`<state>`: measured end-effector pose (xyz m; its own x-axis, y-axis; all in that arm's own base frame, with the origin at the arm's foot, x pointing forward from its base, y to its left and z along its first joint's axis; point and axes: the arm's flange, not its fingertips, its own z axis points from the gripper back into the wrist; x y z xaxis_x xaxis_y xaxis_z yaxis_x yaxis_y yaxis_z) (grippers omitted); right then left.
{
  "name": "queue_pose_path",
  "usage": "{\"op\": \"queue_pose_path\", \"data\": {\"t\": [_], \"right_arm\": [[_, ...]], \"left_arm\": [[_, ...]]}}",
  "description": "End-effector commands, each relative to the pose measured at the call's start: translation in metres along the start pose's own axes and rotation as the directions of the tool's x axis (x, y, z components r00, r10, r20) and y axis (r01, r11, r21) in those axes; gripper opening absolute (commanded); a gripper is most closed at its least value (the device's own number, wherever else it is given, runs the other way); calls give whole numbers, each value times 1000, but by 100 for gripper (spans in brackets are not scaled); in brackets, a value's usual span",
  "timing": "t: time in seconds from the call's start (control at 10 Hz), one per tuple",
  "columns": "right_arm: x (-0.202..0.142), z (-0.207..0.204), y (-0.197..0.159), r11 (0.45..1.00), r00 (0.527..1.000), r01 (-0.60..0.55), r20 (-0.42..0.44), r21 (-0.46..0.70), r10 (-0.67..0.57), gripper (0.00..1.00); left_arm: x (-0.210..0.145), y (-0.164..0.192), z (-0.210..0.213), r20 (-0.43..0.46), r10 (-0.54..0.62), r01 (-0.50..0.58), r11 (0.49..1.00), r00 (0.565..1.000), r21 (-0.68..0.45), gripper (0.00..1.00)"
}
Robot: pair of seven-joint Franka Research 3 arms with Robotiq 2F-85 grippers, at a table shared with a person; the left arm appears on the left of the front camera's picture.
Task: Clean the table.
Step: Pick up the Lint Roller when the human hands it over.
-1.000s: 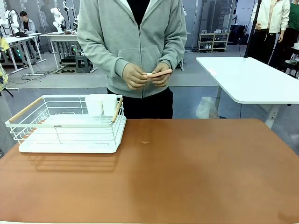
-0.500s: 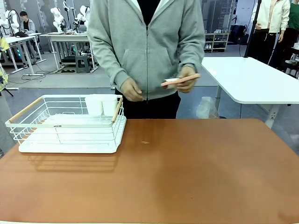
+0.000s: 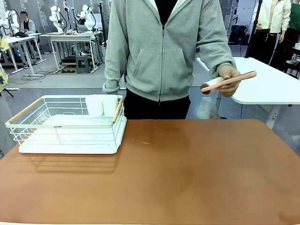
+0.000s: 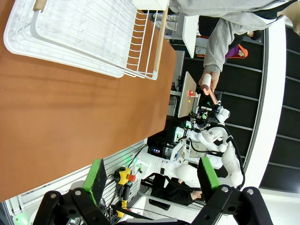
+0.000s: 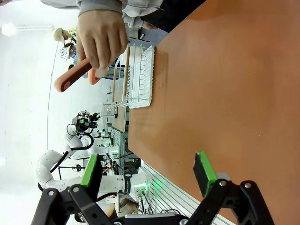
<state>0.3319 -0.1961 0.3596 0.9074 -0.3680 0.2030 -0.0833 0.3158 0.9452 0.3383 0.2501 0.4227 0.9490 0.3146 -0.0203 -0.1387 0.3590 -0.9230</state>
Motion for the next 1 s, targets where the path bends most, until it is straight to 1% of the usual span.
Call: {"op": "queue_pose_path", "data": {"t": [0.0, 0.9], "right_arm": [[0, 2, 1, 1000, 1000, 0, 5, -3, 0, 100], [0, 2, 1, 1000, 1000, 0, 5, -3, 0, 100]], "left_arm": [[0, 0, 1, 2, -6, 6, 1000, 1000, 0, 100], [0, 0, 1, 2, -6, 6, 1000, 1000, 0, 100]]}}
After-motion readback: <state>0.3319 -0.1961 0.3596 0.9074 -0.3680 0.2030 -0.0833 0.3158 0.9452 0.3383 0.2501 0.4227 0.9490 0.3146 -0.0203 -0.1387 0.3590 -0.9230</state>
